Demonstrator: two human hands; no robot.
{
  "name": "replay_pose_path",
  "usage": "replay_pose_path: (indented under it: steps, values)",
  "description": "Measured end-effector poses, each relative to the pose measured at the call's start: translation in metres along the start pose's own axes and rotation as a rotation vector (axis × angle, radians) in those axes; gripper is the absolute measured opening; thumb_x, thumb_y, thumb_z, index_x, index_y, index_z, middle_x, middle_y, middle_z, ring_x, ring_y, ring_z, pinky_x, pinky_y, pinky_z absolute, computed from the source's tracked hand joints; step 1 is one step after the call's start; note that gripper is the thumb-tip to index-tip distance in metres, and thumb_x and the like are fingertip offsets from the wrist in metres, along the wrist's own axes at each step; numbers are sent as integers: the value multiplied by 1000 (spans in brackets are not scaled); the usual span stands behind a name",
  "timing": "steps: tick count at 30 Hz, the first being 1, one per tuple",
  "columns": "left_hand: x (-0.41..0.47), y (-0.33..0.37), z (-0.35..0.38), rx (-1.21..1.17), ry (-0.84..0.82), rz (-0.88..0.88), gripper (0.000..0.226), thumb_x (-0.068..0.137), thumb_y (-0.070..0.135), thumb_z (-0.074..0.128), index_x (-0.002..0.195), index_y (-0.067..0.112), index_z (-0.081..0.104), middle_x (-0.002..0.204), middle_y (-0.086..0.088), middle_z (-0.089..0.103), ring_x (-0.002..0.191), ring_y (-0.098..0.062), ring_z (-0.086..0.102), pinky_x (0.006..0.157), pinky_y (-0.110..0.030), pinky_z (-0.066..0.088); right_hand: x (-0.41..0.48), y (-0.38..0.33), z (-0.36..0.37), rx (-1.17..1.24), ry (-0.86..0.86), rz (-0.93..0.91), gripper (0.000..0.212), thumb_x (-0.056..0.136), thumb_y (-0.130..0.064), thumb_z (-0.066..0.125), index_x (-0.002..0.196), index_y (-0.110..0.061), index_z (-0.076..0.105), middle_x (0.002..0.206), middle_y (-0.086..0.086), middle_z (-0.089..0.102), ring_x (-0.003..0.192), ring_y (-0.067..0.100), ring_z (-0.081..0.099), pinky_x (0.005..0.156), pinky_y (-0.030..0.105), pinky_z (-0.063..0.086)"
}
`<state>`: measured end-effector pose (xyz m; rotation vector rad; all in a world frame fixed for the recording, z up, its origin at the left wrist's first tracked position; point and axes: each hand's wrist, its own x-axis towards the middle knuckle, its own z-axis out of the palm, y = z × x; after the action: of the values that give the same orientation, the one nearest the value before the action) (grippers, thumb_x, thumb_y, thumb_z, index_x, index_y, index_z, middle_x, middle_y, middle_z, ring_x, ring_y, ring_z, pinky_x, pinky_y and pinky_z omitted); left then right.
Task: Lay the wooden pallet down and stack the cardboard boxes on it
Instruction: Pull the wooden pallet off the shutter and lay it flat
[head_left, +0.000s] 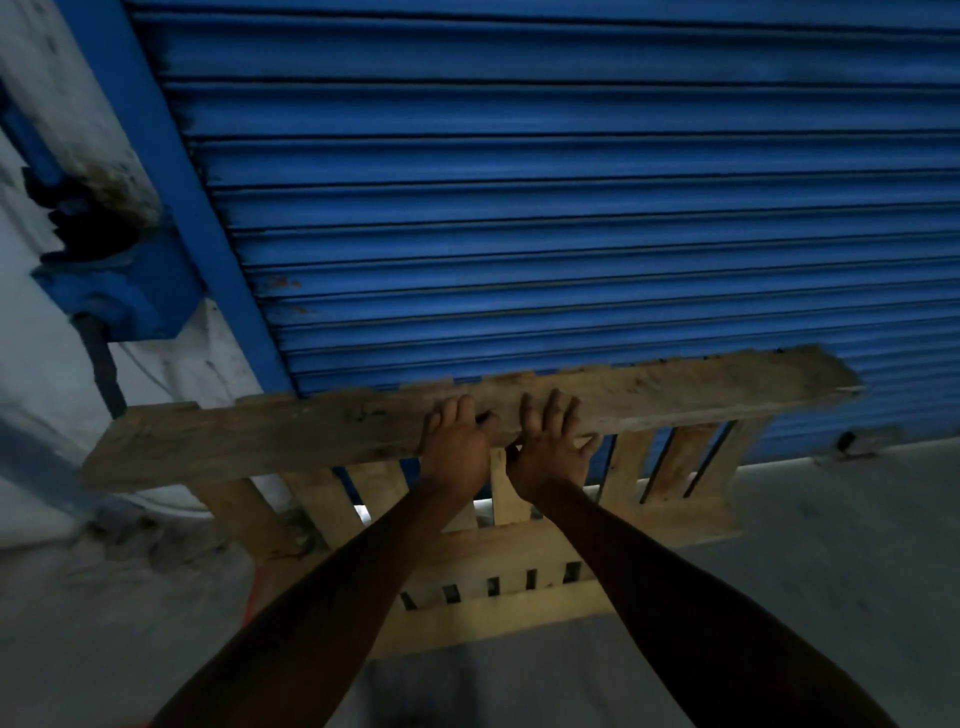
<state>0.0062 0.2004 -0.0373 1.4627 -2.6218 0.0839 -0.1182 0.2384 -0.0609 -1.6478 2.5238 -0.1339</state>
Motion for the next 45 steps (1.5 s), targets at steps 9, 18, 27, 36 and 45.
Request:
replay_pose_path:
  steps: [9,18,27,36,45]
  values:
    - [-54,12,-2,-54,-55,79,40,96,40,46,136,37,47,150,-19,26,146,-42,13,119,-56,16,-69,2,-3,141,-35,152,71,98,-60,25,154,-43,-15,161,6,-33,140,54,-31,104,84,2]
    - [-87,-1,-9,-79,-119,192,48,92,38,54,139,39,45,150,-16,24,143,-42,15,117,-55,22,-122,-7,-11,386,-36,295,66,101,-49,37,158,-35,6,159,22,-30,144,60,-10,114,69,16]
    - [-81,-14,-12,-296,-357,154,63,86,46,68,142,52,39,165,-4,-3,149,-40,-12,118,-62,8,-150,-18,-19,755,88,378,33,99,-20,53,127,-1,53,133,24,56,127,40,50,103,42,41]
    - [-91,-13,-23,-170,-290,219,91,67,72,66,143,37,30,145,-6,30,133,-34,26,106,-57,30,-163,-28,-21,1117,177,438,20,96,-10,59,115,-4,60,110,10,67,110,31,63,87,38,52]
    - [-118,5,-23,-179,-358,290,113,61,66,75,149,18,22,146,-10,28,138,-33,22,115,-57,20,-197,-10,-10,1378,320,681,48,101,-15,54,145,-6,36,136,9,53,125,27,54,97,33,48]
